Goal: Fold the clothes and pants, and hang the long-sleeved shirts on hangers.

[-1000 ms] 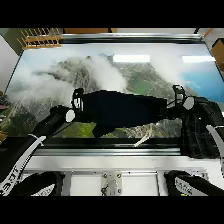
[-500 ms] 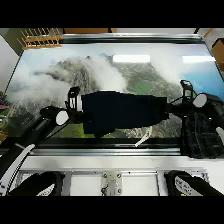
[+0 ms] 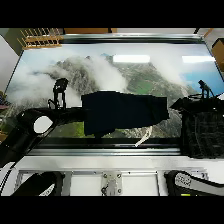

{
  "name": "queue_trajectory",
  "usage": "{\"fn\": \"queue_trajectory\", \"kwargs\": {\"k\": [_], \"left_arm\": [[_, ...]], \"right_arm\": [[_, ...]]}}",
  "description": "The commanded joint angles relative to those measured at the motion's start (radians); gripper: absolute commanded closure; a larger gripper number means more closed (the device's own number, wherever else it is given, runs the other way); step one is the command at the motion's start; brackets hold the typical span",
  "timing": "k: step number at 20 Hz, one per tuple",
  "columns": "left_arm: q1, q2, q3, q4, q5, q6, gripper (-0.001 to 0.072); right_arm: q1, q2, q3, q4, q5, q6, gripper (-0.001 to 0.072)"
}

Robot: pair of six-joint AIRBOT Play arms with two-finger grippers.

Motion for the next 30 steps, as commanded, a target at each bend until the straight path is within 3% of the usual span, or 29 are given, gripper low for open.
{"fn": "queue_trajectory", "kwargs": {"k": [1, 9, 21, 22, 24, 25, 26, 30], "left_arm": [[-0.001, -0.021, 0.002, -0.016, -0.004, -0.008, 0.0701], [-0.002, -0.124, 0.002, -0.174, -0.002, -0.008, 0.0701], [-0.034, -0.127, 0.002, -0.172, 0.006, -0.008, 0.0701], [-0.037, -0.127, 0.002, -0.171, 0.006, -0.007, 0.0701], [-0.037, -0.127, 0.002, -0.171, 0.006, -0.007, 0.0701], [-0.037, -0.127, 0.002, -0.171, 0.006, -0.007, 0.0701], [-0.037, -0.127, 0.002, -0.171, 0.006, -0.007, 0.0701], [-0.037, -0.127, 0.002, -0.172, 0.006, -0.007, 0.0701]], "right_arm": [[-0.032, -0.179, 0.047, 0.172, 0.026, -0.180, 0.0000], [-0.019, -0.500, 0.343, 0.174, 0.230, -0.207, 0.0000], [0.175, -0.530, 0.348, 0.172, 0.228, -0.218, 0.0004], [0.186, -0.530, 0.348, 0.173, 0.228, -0.218, 0.0043], [0.208, -0.530, 0.348, 0.173, 0.229, -0.248, 0.0494], [0.216, -0.529, 0.348, 0.174, 0.229, -0.255, 0.0643], [0.223, -0.528, 0.348, 0.173, 0.228, -0.264, 0.0698], [0.206, -0.429, 0.352, 0.161, 0.208, -0.208, 0.0699]]}}
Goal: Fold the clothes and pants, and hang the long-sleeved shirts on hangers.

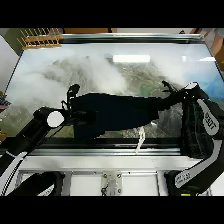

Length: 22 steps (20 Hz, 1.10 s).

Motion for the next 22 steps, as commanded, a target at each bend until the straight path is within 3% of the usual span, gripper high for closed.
{"fn": "queue_trajectory", "kwargs": {"k": [1, 3, 7, 11, 15, 18, 22], "left_arm": [[-0.001, 0.000, 0.001, 0.000, 0.000, 0.000, 0.0701], [-0.001, 0.000, 0.001, 0.000, 0.001, 0.000, 0.0701], [-0.001, 0.000, 0.001, 0.000, 0.000, 0.000, 0.0701], [-0.001, 0.000, 0.001, 0.001, 0.001, 0.001, 0.0701], [-0.001, 0.000, 0.001, 0.001, 0.000, 0.028, 0.0701], [-0.001, 0.000, 0.001, 0.001, 0.000, 0.047, 0.0701], [-0.001, 0.000, 0.001, 0.001, 0.001, 0.053, 0.0701]], "right_arm": [[-0.032, 0.115, 0.006, -0.012, -0.041, 0.089, 0.0700], [-0.103, 0.228, 0.006, -0.058, -0.108, 0.278, 0.0699], [-0.301, 0.449, 0.006, -0.175, -0.227, 0.549, 0.0699], [-0.482, 0.590, 0.006, -0.333, -0.258, 0.748, 0.0699], [-0.578, 0.666, 0.006, -0.485, -0.204, 0.854, 0.0699], [-0.618, 0.704, 0.005, -0.503, -0.128, 0.854, 0.0699], [-0.619, 0.729, -0.037, -0.642, 0.023, 0.853, 0.0699]]}}
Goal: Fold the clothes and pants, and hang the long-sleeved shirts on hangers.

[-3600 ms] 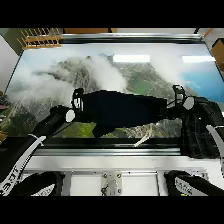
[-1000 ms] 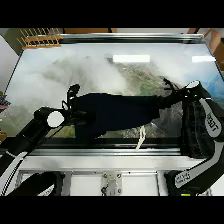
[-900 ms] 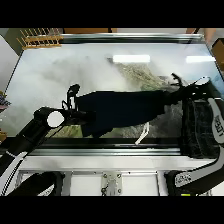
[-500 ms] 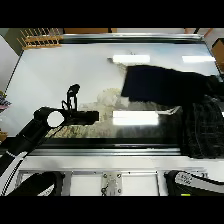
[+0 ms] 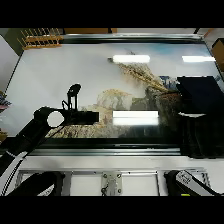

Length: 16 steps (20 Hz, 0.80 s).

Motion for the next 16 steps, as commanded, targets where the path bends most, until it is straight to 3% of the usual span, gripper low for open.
{"fn": "queue_trajectory", "kwargs": {"k": [1, 8, 16], "left_arm": [[-0.001, 0.000, 0.001, 0.000, 0.000, 0.010, 0.0701], [-0.001, 0.000, 0.001, 0.000, 0.000, 0.011, 0.0701], [-0.001, 0.000, 0.001, 0.000, 0.000, 0.011, 0.0701]], "right_arm": [[-0.013, 0.034, -0.055, -0.141, 0.119, 0.017, 0.0699], [-0.013, 0.101, -0.301, -0.262, 0.089, 0.017, 0.0698], [-0.013, 0.104, -0.322, -0.333, 0.100, 0.017, 0.0687]]}}
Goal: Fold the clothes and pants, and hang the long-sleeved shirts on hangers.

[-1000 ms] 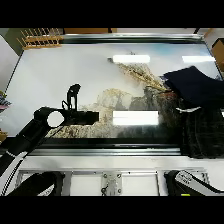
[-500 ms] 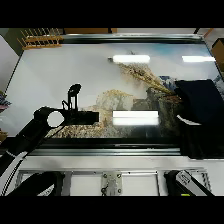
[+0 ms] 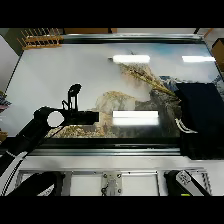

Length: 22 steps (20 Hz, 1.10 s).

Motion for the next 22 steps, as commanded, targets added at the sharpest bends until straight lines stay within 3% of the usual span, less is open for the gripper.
{"fn": "queue_trajectory", "kwargs": {"k": [1, 2, 3, 5, 7, 9, 14, 17, 18, 21, 22], "left_arm": [[-0.001, 0.000, 0.001, 0.000, 0.000, 0.000, 0.0701], [-0.001, 0.000, 0.001, 0.000, 0.000, 0.000, 0.0701], [-0.001, 0.000, 0.001, 0.000, 0.000, 0.000, 0.0701], [-0.001, 0.000, 0.001, 0.000, 0.000, 0.000, 0.0701], [-0.001, 0.000, 0.001, 0.000, 0.000, 0.000, 0.0701], [-0.001, 0.000, 0.001, 0.000, -0.002, 0.000, 0.0701], [-0.001, 0.000, 0.001, -0.001, 0.021, 0.000, 0.0701], [-0.001, -0.001, 0.001, -0.001, 0.019, 0.000, 0.0701], [-0.001, 0.000, 0.001, -0.001, 0.019, 0.000, 0.0701], [-0.001, 0.000, 0.001, -0.002, 0.018, -0.001, 0.0701], [-0.001, 0.000, 0.001, -0.003, 0.018, -0.001, 0.0701]], "right_arm": [[-0.001, 0.002, -0.007, -0.046, 0.018, -0.002, 0.0686], [-0.001, 0.002, -0.007, -0.050, 0.021, -0.014, 0.0685], [-0.001, 0.002, -0.007, -0.053, 0.021, -0.030, 0.0617], [0.000, 0.011, -0.007, -0.051, -0.003, -0.111, 0.0054], [0.000, 0.057, -0.007, -0.005, -0.087, -0.129, 0.0034], [0.013, 0.140, -0.007, 0.117, -0.203, -0.211, 0.0034], [0.169, 0.233, -0.008, 0.647, -0.237, -0.469, 0.0034], [0.386, 0.233, -0.008, 0.721, -0.235, -0.534, 0.0050], [0.458, 0.229, -0.008, 0.707, -0.235, -0.537, 0.0151], [0.617, 0.219, -0.008, 0.697, -0.235, -0.572, 0.0686], [0.653, 0.217, -0.008, 0.698, -0.235, -0.571, 0.0696]]}}
